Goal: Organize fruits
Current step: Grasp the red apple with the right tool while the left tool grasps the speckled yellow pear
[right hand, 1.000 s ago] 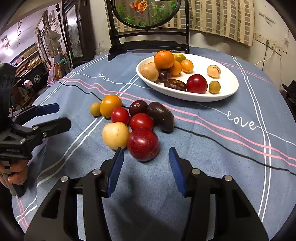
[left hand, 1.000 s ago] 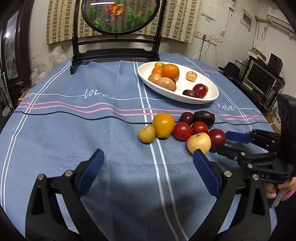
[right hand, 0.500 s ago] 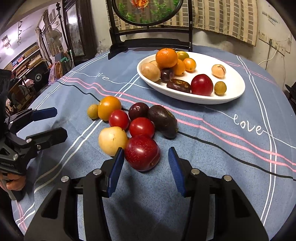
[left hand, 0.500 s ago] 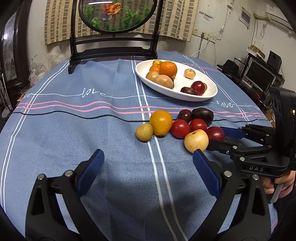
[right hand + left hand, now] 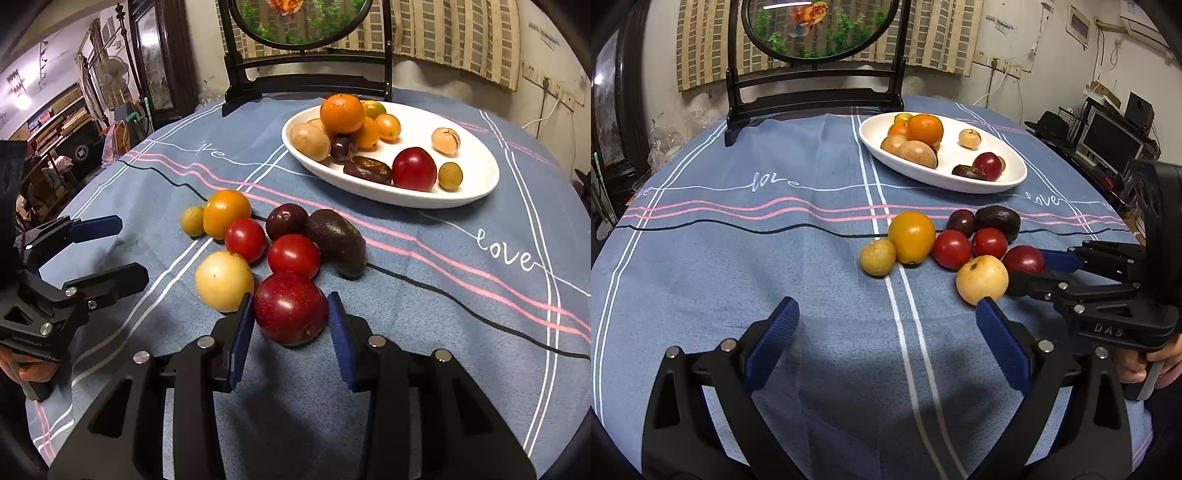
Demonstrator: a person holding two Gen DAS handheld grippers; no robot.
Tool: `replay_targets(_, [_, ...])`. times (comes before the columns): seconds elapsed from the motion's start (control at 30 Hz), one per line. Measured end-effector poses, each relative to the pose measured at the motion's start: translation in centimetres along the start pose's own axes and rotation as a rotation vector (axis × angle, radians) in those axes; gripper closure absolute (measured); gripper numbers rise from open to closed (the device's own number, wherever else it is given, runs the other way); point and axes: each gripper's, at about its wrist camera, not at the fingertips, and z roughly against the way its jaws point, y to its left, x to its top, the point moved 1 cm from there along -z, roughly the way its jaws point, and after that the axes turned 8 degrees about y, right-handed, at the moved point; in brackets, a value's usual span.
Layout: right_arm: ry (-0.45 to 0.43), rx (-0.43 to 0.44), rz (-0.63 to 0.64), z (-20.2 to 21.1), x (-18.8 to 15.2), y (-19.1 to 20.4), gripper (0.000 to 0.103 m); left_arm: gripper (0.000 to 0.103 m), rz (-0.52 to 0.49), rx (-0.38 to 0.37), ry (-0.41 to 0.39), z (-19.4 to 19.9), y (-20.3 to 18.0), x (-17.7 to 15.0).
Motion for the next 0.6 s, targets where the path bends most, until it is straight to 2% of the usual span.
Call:
replay_targets(0.07, [-0.009,0.013,-0.022,0.5,0.0,-0.3,0.063,0.006,-0.036,-0.034,0.010,-0.1,-0.6,-0.1])
replay_targets(0.13, [-0.043,0.027,-0.061,1.5,0.2,-1.0,0.063,0.011,-0.073,-0.076,0.017,-0.1,-1.3,-0.1])
replay_targets(0.2, [-0.071,0.034,-0.093,2.3,0.3,-1.6,0.062,0.029,-0.115,-0.120,0.033,-0.2,-2.5,-0.1])
replay_targets(0.3, [-0.077,0.018,-0.120,2.8,0.3,-2.1,0.063,0.050,-0.127,-0.147,0.077,-1.3,-4.0,0.1])
replay_targets(0.37, [-0.075,0.015,-0.128,2.8,0.3,-2.2,0.063,0.053,-0.126,-0.164,0.108,-2.1,-4.9,0.5])
replay_targets(0.5, [-0.085,0.026,-0.136,3.3,0.2,-2.2,0.062,0.054,-0.114,-0.117,0.116,-3.2,-5.3,1.0])
replay_targets(0.6, [-0.099,0.029,-0.132,3.7,0.2,-2.0,0.062,0.054,-0.077,-0.115,0.124,-3.7,-4.9,1.5])
